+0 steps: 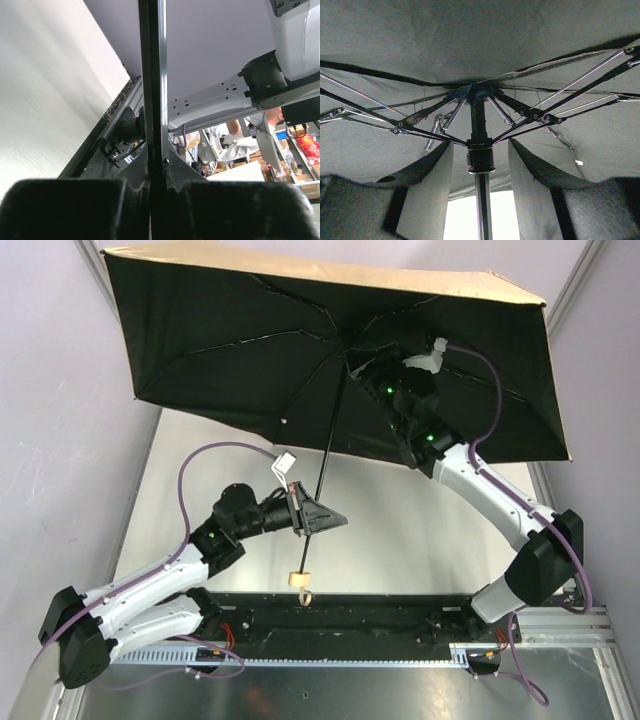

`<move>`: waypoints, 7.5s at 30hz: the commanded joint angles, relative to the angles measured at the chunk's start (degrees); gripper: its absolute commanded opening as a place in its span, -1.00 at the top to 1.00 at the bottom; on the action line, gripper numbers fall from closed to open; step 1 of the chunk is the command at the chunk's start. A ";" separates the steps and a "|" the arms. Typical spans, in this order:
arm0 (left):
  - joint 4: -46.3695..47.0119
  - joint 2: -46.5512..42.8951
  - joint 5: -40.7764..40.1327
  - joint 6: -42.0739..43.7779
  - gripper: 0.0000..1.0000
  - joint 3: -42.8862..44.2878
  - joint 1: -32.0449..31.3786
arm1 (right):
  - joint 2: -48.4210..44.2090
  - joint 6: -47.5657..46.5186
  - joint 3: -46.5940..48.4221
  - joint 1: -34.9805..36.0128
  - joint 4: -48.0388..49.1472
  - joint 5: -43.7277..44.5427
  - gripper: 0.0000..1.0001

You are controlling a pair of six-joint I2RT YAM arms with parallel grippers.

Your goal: Put away the umbrella

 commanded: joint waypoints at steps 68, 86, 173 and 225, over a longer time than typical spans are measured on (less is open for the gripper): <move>-21.68 4.41 -2.71 24.78 0.97 19.67 9.62 | -2.98 3.70 -6.70 3.33 4.00 -25.15 1.00; -20.52 -10.12 5.64 15.24 0.05 -2.65 4.90 | 0.24 1.66 -5.73 -3.83 12.89 -24.76 1.00; -13.10 -17.44 21.52 23.44 -0.58 -5.47 14.49 | -1.58 -27.57 -24.75 -1.71 23.19 -42.69 1.00; -11.40 -15.18 -4.53 24.44 -0.99 14.69 14.01 | -17.13 -33.59 -25.01 -2.49 14.21 -79.75 1.00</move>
